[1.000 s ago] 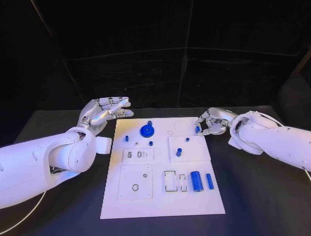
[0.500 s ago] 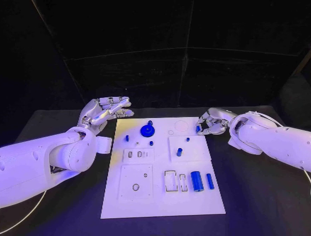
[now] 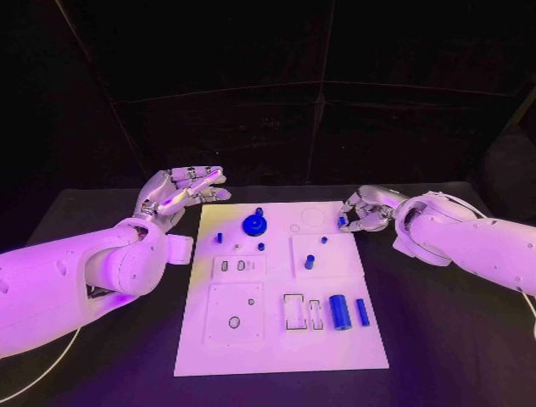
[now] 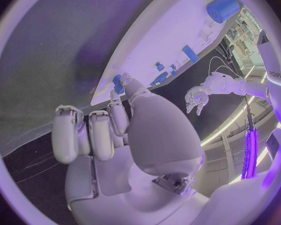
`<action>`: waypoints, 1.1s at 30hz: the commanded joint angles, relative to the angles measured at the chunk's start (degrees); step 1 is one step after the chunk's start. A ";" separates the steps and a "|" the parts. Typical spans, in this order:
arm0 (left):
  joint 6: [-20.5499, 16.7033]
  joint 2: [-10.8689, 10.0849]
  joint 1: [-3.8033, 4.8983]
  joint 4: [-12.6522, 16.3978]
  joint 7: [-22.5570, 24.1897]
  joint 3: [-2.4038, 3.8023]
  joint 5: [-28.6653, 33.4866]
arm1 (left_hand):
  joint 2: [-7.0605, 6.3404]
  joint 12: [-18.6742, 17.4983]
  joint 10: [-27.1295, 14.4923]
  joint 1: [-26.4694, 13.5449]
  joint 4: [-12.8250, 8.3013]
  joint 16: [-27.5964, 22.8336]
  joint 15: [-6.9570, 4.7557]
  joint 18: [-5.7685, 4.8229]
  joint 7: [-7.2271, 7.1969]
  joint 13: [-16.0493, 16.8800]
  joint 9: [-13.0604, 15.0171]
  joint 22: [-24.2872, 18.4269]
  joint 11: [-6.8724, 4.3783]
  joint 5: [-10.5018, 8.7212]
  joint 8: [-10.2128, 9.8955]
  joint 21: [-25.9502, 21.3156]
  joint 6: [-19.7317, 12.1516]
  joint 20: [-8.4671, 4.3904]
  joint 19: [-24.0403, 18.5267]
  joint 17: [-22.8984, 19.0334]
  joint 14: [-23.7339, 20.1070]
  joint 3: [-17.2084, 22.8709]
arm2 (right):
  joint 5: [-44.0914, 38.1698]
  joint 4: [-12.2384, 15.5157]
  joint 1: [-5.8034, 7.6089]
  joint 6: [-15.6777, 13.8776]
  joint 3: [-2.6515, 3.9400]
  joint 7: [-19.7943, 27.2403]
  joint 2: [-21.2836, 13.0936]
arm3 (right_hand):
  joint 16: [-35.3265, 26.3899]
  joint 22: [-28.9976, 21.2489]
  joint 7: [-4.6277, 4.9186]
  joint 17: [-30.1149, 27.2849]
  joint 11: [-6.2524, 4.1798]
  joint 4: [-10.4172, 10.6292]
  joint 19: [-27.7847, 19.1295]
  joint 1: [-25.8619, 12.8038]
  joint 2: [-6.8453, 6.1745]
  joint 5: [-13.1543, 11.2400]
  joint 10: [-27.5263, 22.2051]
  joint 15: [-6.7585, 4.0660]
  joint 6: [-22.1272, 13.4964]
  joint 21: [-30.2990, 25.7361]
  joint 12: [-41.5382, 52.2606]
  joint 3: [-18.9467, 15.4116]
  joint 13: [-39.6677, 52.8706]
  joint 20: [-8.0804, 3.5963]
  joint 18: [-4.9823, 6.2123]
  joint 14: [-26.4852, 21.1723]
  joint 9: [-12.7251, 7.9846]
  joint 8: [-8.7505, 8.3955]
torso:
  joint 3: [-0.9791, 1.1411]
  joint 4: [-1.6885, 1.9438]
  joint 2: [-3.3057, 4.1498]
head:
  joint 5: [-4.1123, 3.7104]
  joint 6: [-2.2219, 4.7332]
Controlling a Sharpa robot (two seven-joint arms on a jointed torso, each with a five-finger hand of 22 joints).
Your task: Assemble the parts on the task board
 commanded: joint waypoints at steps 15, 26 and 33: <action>0.37 0.00 0.08 -0.03 0.11 0.04 -0.33 | 0.46 -0.38 0.10 -0.01 -0.26 -0.44 0.09 0.39 0.31 -0.08 -0.08 -0.09 0.42 0.16 -0.27 -0.38 -0.04 0.08 0.46 0.07 0.28 -0.05 | 1.01 0.28 0.07 -4.39 0.03 1.78 0.06 | 1.48 7.17 -2.24 6.92 -1.93 -0.80 2.63 0.04 3.22 1.87 2.40 -1.90 6.48 1.65 2.75 4.28 2.28 -1.49 -0.33 4.26 0.70 2.55 | 0.03 0.05 0.00 | -0.36 -0.08; 0.37 -0.06 0.08 -0.05 0.06 0.04 -0.33 | 0.46 -0.38 0.10 -0.01 -0.26 -0.44 0.09 0.39 0.31 -0.08 -0.08 -0.09 0.42 0.16 -0.27 -0.38 -0.04 0.08 0.46 0.07 0.28 -0.05 | 3.47 5.33 0.10 -8.48 0.07 -0.48 -1.65 | 1.56 7.40 -2.46 7.11 -2.19 -1.02 2.77 -0.72 3.22 2.79 2.49 -2.17 6.81 1.75 2.56 5.22 2.25 -1.88 -0.39 4.29 0.75 2.50 | -0.06 -0.01 -0.11 | -0.39 -0.22; 0.50 -0.09 0.09 -0.04 0.02 0.04 -0.33 | 0.47 -0.44 0.07 -0.02 -0.29 -0.48 0.11 0.39 0.35 -0.09 -0.09 -0.11 0.44 0.16 -0.33 -0.41 -0.07 0.09 0.47 0.09 0.29 -0.11 | 4.24 13.99 0.24 -10.30 0.12 -6.41 -2.90 | 1.51 7.37 -2.48 7.01 -2.20 -0.95 2.73 -1.29 3.29 1.98 2.40 -2.18 6.73 1.74 2.29 5.57 2.09 -1.93 -0.38 4.26 0.72 2.35 | -0.17 0.17 -0.36 | -0.34 -0.21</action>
